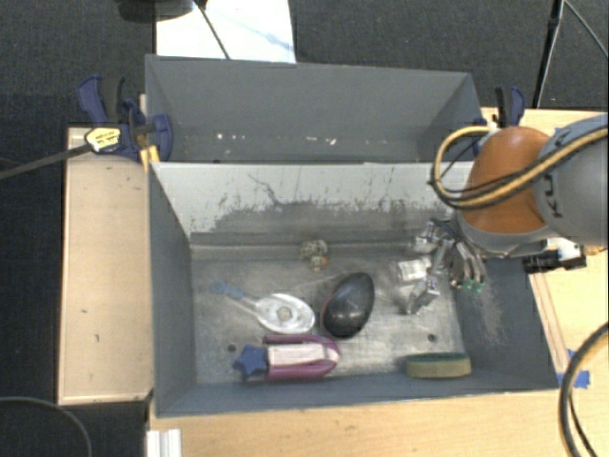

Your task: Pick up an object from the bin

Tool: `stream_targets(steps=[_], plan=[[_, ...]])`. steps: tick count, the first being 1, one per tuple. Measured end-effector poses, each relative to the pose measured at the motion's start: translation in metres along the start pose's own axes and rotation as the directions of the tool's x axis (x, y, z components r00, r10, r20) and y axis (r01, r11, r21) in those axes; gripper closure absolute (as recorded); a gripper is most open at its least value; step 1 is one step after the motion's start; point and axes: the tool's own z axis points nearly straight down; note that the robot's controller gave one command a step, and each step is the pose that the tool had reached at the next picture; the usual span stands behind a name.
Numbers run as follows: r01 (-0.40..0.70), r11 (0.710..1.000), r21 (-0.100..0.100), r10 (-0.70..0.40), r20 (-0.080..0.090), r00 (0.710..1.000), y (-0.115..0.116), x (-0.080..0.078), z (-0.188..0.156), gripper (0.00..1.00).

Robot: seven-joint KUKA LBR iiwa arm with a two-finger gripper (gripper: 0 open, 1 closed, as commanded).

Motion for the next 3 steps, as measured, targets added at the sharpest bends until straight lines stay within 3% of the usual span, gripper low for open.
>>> stream_targets(steps=[1,2,3], plan=[[0.001,1.000,0.000,-0.001,0.007,1.000,0.000,-0.002,-0.002,1.00],[0.008,1.000,-0.001,-0.008,0.005,1.000,0.000,-0.005,-0.081,1.00],[0.011,1.000,0.000,-0.011,0.001,1.000,0.000,-0.007,-0.089,1.00]])
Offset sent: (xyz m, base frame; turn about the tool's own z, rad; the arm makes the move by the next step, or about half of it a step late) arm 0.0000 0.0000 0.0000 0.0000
